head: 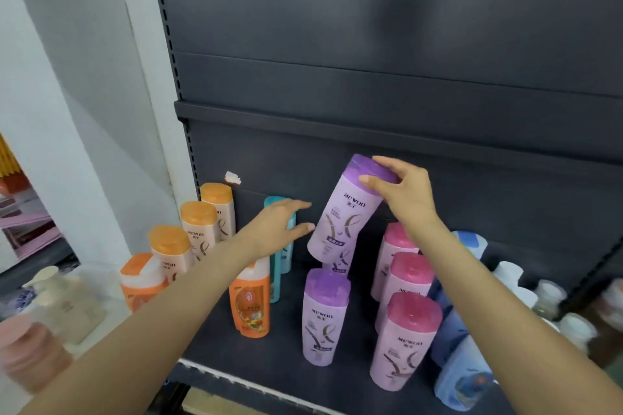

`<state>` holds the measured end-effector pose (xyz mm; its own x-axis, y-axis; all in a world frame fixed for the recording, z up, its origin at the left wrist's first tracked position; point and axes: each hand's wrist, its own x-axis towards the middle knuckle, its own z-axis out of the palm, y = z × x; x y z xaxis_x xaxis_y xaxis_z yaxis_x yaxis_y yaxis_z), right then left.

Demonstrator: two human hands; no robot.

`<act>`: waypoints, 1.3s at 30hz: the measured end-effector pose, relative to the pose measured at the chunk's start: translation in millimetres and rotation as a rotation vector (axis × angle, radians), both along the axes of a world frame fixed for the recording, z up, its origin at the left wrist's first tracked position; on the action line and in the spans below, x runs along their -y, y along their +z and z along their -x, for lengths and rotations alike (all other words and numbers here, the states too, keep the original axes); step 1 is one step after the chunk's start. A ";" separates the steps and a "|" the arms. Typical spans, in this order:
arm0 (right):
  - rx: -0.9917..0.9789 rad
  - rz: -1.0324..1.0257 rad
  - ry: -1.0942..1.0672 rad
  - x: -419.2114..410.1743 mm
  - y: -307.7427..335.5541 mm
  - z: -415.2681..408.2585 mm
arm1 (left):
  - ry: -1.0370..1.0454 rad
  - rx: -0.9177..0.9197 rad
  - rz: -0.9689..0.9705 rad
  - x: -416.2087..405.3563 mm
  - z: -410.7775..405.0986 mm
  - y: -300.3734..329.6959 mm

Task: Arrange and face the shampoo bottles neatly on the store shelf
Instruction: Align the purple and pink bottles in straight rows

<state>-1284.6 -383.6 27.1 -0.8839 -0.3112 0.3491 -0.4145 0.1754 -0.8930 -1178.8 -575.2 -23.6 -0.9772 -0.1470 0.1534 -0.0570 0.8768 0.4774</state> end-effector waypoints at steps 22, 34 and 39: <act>0.499 0.421 0.147 -37.6 16.0 -31.3 | 0.146 -0.431 0.559 -35.9 -28.2 38.1; 0.441 0.601 0.273 -43.0 10.0 -32.1 | -0.106 -0.030 0.005 -12.2 -30.3 44.9; 0.512 0.514 0.411 -48.8 9.1 -24.7 | 0.028 -0.098 0.144 -15.8 -33.9 40.8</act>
<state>-1259.9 -334.8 36.2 -0.8229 -0.5551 0.1213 0.1228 -0.3820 -0.9160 -1144.9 -559.4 17.2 -0.9522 -0.1438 0.2694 -0.0417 0.9351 0.3519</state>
